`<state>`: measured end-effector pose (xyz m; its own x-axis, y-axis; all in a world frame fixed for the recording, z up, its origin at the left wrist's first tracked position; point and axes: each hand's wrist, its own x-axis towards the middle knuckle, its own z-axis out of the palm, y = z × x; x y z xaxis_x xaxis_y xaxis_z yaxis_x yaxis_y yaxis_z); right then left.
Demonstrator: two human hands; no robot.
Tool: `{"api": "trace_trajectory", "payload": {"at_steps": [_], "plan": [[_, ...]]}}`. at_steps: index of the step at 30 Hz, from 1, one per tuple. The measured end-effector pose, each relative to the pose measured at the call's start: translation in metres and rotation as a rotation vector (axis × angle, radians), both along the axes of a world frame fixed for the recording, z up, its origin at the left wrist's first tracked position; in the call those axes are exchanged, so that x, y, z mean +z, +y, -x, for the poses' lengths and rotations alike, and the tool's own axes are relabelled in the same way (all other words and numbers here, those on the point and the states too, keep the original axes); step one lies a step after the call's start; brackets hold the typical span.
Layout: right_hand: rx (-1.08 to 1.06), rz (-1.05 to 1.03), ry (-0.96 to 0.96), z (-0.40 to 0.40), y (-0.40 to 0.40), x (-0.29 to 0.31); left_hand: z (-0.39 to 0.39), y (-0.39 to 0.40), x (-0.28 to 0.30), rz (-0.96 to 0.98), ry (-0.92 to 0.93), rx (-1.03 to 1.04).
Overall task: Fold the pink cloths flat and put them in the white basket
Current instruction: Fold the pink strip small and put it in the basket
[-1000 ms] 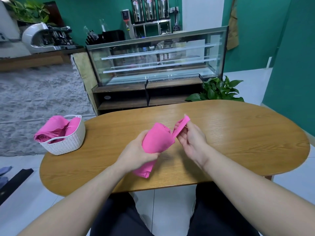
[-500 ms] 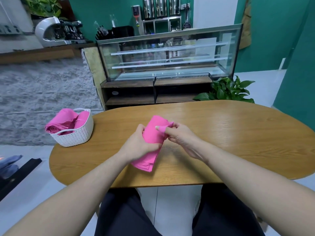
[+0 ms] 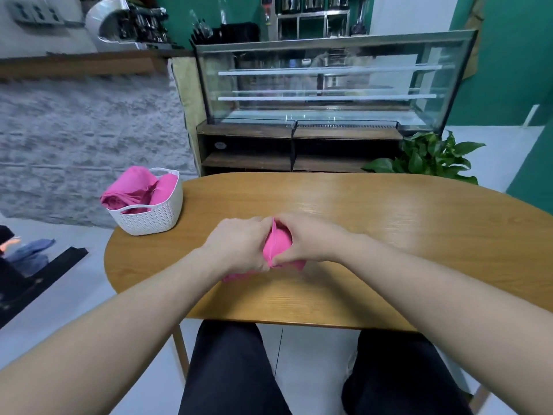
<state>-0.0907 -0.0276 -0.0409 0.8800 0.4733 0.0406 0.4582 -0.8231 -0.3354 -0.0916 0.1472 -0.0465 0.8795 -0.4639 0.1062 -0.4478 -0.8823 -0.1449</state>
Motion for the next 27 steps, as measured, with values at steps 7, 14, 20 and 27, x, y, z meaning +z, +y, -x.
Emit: {"api": "trace_trajectory", "payload": {"at_steps": [7, 14, 20, 27], "plan": [[0.060, 0.051, -0.587, -0.027, 0.026, -0.026, -0.030, 0.038, -0.011, 0.198, -0.032, 0.210], [0.067, -0.088, -0.370, -0.049, 0.067, -0.061, -0.104, 0.116, 0.021, 0.455, -0.110, 0.470], [0.200, -0.068, -0.186, -0.067, 0.112, -0.075, -0.168, 0.167, 0.043, 0.512, -0.126, 0.649], [0.210, -0.152, -0.108, -0.095, 0.157, -0.069, -0.215, 0.205, 0.039, 0.495, 0.035, 0.858]]}}
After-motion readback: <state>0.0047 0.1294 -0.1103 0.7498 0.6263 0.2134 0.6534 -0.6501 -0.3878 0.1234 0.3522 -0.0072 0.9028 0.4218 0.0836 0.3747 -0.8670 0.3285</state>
